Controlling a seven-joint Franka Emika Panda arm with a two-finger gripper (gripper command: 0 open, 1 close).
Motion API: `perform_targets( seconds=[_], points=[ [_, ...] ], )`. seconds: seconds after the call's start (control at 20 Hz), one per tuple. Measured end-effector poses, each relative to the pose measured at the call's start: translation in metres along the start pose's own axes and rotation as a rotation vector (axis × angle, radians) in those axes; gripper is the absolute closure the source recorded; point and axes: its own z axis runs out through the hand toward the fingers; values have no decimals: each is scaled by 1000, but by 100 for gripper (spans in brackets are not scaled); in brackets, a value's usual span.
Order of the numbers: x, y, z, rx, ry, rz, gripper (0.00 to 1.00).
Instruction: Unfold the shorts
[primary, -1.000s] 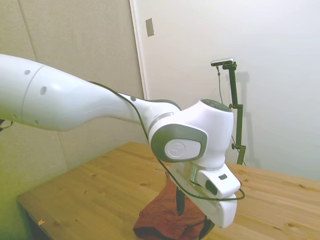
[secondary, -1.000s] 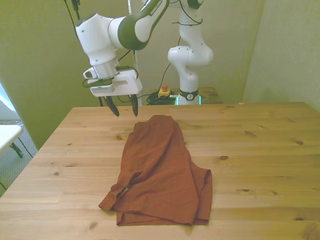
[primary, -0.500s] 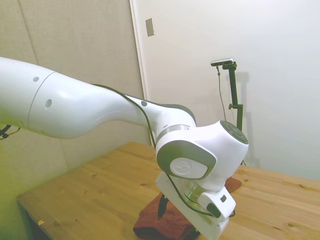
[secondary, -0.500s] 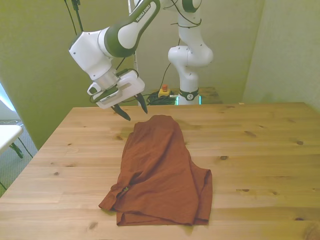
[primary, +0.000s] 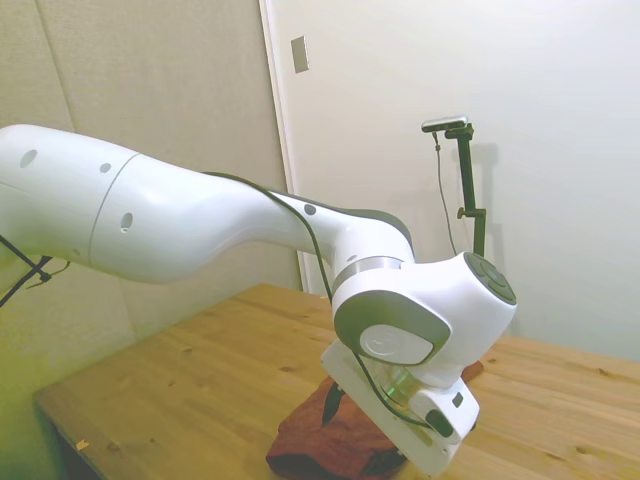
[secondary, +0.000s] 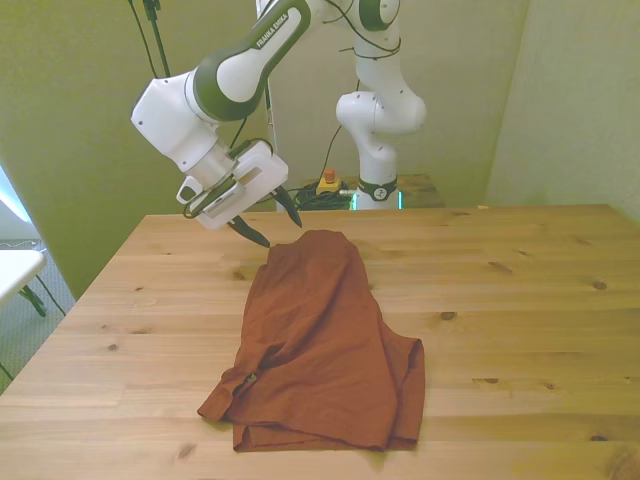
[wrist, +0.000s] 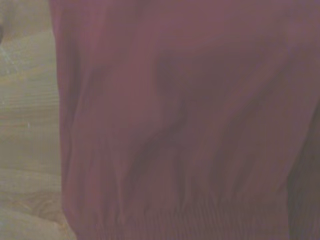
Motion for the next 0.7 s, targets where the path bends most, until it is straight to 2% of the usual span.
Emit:
perform_targets(
  seconds=[0.45,0.5,0.7],
  points=[
    [15,-22,29,7,-65,-26,0],
    [15,-23,31,6,-69,-28,100],
    [15,-28,38,5,-82,-38,100]
  ],
)
